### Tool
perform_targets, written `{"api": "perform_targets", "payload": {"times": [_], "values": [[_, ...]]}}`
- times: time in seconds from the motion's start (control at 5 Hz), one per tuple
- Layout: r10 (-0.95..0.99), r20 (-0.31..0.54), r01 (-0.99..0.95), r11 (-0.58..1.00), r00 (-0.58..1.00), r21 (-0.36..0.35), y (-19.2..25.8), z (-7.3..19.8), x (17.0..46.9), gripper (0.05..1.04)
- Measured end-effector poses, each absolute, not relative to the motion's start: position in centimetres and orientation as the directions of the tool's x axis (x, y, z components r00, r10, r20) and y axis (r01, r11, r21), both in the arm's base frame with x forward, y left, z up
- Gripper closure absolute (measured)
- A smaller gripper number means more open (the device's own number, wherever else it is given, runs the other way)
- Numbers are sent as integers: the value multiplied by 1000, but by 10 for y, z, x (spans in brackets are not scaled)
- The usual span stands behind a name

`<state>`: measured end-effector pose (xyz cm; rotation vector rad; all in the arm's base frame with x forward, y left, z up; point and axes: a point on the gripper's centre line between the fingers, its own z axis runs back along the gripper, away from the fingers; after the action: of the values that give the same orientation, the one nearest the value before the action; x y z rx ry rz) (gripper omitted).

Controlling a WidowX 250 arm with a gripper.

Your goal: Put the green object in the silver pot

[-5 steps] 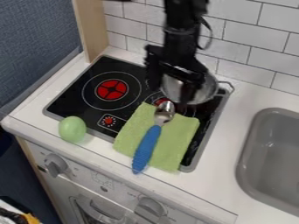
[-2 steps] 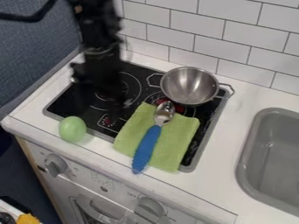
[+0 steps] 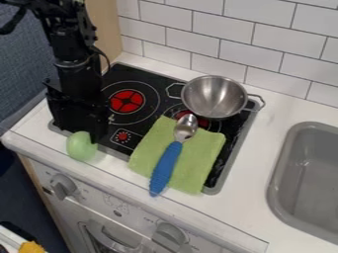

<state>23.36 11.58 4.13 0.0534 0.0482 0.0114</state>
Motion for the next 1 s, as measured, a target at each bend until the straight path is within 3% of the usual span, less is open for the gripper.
{"api": "perform_targets", "payload": {"times": [0.6, 1.0], "values": [[9, -114, 0, 997, 993, 77, 107, 18, 224, 81], [5, -127, 9, 994, 992, 109, 102, 16, 235, 158]]}}
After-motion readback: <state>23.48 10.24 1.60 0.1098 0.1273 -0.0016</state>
